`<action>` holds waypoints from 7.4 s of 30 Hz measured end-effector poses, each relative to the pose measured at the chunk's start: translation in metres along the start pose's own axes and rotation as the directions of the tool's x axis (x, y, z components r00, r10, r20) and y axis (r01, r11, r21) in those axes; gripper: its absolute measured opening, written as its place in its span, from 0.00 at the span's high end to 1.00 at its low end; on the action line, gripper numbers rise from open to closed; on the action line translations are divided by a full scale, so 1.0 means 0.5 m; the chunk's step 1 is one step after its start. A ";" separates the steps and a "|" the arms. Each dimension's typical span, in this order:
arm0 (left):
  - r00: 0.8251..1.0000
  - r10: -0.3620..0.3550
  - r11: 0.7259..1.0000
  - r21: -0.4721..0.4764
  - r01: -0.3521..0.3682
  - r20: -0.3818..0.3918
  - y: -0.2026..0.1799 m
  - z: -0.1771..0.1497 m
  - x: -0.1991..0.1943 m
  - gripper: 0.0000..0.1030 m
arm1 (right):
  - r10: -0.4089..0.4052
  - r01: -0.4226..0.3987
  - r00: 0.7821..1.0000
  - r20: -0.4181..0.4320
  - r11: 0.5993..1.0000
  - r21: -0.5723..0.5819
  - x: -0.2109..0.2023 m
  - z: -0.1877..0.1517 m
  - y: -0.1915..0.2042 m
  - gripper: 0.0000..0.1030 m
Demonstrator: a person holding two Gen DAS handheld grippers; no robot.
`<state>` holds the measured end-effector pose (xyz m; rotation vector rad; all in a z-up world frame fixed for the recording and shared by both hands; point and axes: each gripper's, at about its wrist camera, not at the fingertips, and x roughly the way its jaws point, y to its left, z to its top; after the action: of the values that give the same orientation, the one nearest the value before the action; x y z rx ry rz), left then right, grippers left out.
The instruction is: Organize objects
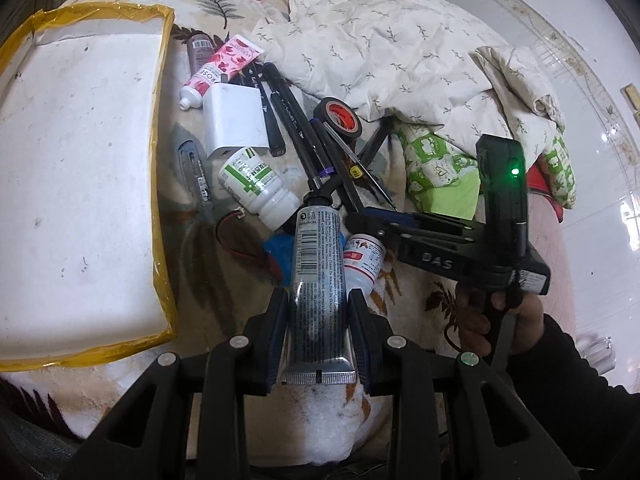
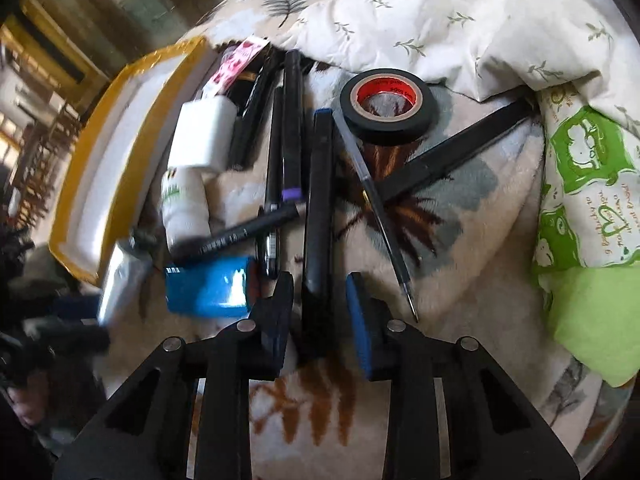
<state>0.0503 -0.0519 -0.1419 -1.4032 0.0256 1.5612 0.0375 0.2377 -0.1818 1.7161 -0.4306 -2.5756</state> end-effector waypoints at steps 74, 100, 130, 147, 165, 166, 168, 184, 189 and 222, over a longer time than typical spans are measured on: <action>0.975 -0.001 0.983 -0.178 0.041 0.222 0.134 0.035 -0.149 0.71 | 0.203 -0.240 0.942 0.266 0.964 0.115 -0.082 0.082 0.163 0.86; 0.929 0.333 0.889 -0.383 -0.251 0.164 0.256 0.031 -0.143 0.70 | 0.111 -0.111 0.991 0.078 0.994 -0.002 0.109 0.134 0.349 0.86; 0.904 0.329 0.904 -0.367 -0.219 0.271 0.218 0.035 -0.172 0.32 | 0.307 -0.310 0.943 0.130 0.951 0.002 0.009 0.117 0.264 0.56; 0.985 0.093 0.985 -0.156 -0.070 0.145 0.033 0.010 -0.036 0.32 | 0.069 -0.091 0.992 0.105 0.973 0.213 -0.025 0.036 -0.011 0.56; 0.994 0.082 0.992 0.089 -0.088 0.075 -0.069 0.016 0.018 0.37 | -0.018 -0.042 0.977 0.213 0.961 0.273 -0.076 0.037 -0.061 0.56; 0.994 0.089 0.990 0.099 -0.096 0.067 -0.074 0.020 0.025 0.37 | -0.041 -0.014 0.979 0.198 0.963 0.269 -0.073 0.042 -0.066 0.56; 0.991 0.128 0.979 0.154 -0.132 0.036 -0.088 0.035 0.056 0.37 | -0.069 0.026 0.985 0.157 0.966 0.257 -0.053 0.053 -0.076 0.56; 0.988 0.133 0.984 0.130 -0.122 -0.081 -0.064 0.073 0.138 1.00 | -0.107 0.080 0.989 0.105 0.968 0.236 -0.004 0.046 -0.087 0.86; 0.987 0.137 0.987 0.101 -0.128 -0.084 -0.054 0.066 0.130 1.00 | -0.113 0.086 0.989 0.092 0.964 0.253 0.000 0.052 -0.085 0.86; 0.993 0.101 0.995 0.013 -0.100 -0.059 -0.013 0.022 0.067 1.00 | -0.069 0.054 0.996 0.052 0.967 0.249 0.005 0.031 -0.050 0.95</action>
<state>0.0521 -0.0210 -0.1603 -1.4595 0.1414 1.5988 0.0261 0.2648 -0.1844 1.7504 -0.7422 -2.7230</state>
